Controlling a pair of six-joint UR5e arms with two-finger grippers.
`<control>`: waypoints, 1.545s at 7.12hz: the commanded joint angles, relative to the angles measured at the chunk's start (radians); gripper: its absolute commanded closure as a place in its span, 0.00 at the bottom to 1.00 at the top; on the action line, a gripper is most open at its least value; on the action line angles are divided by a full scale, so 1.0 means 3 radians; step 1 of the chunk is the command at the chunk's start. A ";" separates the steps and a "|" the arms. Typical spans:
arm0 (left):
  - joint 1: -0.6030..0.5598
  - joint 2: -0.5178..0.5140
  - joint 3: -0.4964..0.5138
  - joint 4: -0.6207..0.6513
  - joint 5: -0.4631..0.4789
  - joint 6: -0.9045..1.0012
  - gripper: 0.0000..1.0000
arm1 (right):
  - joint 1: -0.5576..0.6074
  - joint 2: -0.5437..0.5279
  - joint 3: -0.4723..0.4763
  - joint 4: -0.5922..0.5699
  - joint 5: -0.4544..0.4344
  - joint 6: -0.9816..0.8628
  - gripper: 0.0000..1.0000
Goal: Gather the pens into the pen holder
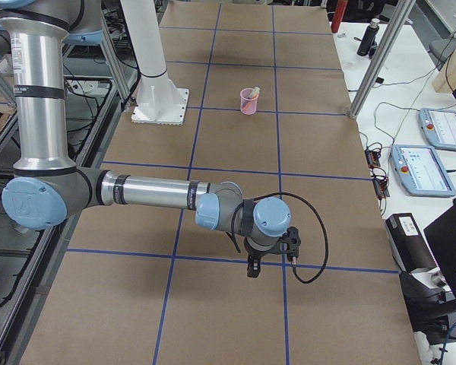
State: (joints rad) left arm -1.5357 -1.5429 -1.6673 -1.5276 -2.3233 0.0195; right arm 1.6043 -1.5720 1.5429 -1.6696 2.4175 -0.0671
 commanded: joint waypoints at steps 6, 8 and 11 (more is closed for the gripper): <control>-0.0040 -0.0016 -0.0021 0.0127 0.0028 -0.0029 0.00 | 0.0083 -0.0119 0.0236 0.0176 -0.0133 0.0024 0.01; -0.0051 -0.0021 -0.0021 0.0132 0.0039 -0.0029 0.00 | 0.0083 -0.0119 0.0236 0.0176 -0.0133 0.0024 0.01; -0.0051 -0.0021 -0.0016 0.0132 0.0039 -0.0029 0.00 | 0.0083 -0.0119 0.0231 0.0176 -0.0133 0.0024 0.01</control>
State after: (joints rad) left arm -1.5507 -1.5493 -1.6723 -1.4880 -2.3118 0.0108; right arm 1.6290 -1.6075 1.6129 -1.6165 2.3777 -0.0598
